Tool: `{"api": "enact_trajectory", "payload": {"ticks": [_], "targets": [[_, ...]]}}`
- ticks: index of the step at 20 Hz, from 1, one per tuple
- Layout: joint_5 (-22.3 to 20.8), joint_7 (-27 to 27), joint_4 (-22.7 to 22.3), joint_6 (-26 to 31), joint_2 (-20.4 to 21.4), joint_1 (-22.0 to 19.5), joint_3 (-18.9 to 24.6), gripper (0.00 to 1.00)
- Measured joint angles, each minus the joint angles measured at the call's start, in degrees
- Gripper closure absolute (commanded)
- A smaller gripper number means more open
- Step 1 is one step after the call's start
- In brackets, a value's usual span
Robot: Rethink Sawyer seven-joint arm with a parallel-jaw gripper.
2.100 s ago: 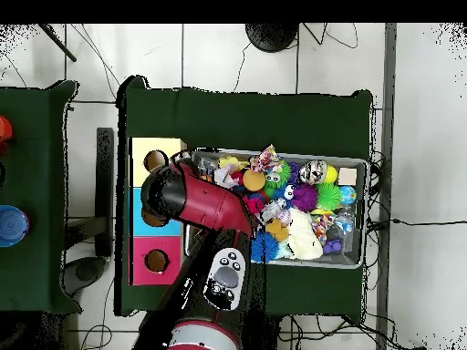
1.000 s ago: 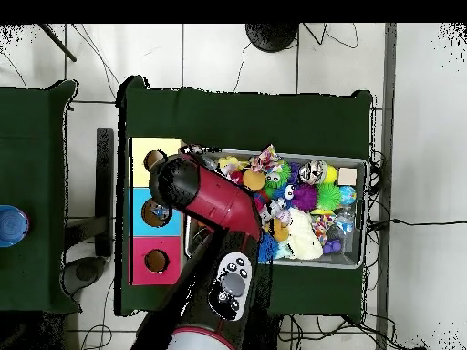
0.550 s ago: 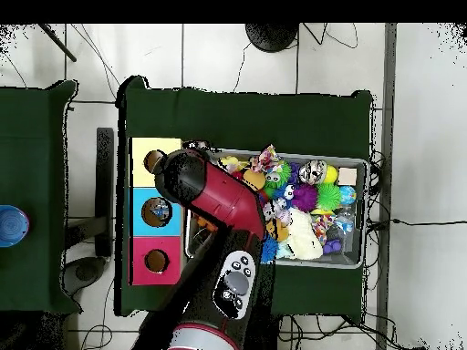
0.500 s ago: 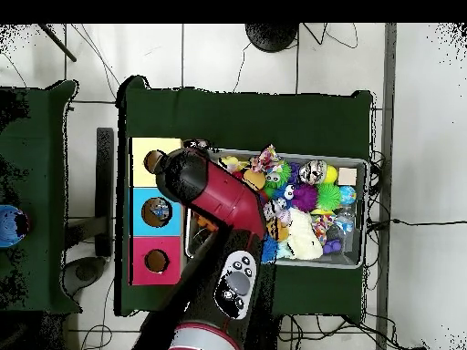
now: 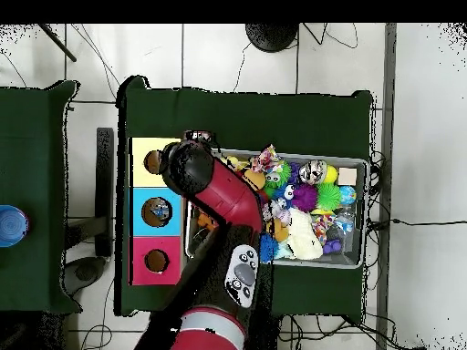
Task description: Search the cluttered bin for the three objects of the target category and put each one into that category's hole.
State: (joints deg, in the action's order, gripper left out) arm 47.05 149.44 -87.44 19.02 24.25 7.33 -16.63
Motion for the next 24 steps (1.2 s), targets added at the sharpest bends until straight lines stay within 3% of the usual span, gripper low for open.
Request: {"api": "enact_trajectory", "payload": {"ticks": [7, 15, 24], "targets": [[0.4, 0.2, 1.1, -0.4, -5.3, 2.9, -2.6, 0.00], [0.4, 3.0, 4.4, 6.9, -12.2, 8.6, -9.4, 0.00], [0.4, 3.7, 1.8, 8.1, -10.4, 8.3, -13.2, 0.00]]}}
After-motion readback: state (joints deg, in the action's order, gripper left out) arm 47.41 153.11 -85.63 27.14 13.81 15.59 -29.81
